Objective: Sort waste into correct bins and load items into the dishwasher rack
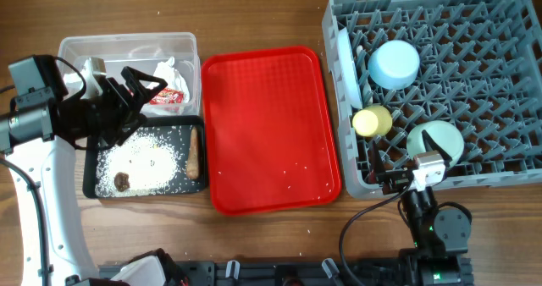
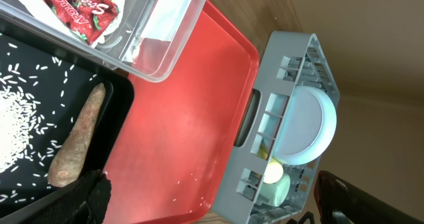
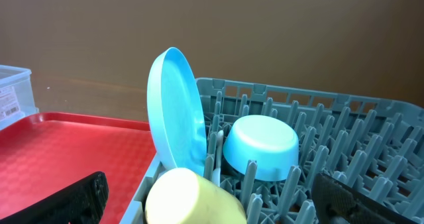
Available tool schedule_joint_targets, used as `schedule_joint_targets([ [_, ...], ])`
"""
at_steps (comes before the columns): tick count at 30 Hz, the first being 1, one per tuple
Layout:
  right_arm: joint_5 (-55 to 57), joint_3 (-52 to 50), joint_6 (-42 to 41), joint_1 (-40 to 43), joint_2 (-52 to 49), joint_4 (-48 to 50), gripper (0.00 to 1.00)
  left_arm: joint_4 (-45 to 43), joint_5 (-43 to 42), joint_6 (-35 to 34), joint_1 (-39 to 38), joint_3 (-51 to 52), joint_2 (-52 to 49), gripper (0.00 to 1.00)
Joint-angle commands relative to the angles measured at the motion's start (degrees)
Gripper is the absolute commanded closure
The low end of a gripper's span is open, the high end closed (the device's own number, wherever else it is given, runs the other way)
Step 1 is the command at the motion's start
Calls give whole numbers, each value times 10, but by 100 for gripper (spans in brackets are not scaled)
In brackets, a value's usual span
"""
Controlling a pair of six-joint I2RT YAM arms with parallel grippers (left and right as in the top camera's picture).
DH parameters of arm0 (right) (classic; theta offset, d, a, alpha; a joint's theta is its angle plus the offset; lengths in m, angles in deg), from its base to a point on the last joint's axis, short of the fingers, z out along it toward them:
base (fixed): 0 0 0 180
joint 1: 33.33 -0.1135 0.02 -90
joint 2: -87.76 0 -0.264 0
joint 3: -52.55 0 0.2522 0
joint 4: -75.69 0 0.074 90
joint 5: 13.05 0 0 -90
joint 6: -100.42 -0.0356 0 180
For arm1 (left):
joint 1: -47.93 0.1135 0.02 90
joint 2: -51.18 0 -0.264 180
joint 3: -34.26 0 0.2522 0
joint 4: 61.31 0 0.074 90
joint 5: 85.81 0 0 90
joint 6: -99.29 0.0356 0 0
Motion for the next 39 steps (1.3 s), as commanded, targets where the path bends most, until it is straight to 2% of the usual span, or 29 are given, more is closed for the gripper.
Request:
schedule_joint_targets([
  [1, -7, -1, 7, 2, 7, 2, 0, -1, -1, 7, 4, -6, 7, 0],
  [24, -7, -1, 7, 2, 7, 2, 0, -2, -1, 7, 3, -6, 21, 0],
  [28, -7, -1, 7, 2, 7, 2, 0, -1, -1, 7, -4, -6, 91, 0],
  [30, -7, -1, 7, 2, 7, 2, 0, 1, 21, 7, -34, 1, 143, 0],
  [33, -7, -1, 7, 2, 7, 2, 0, 0, 54, 7, -99, 45, 244, 0],
  [39, -7, -1, 7, 2, 7, 2, 0, 0, 54, 7, -135, 180, 437, 0],
])
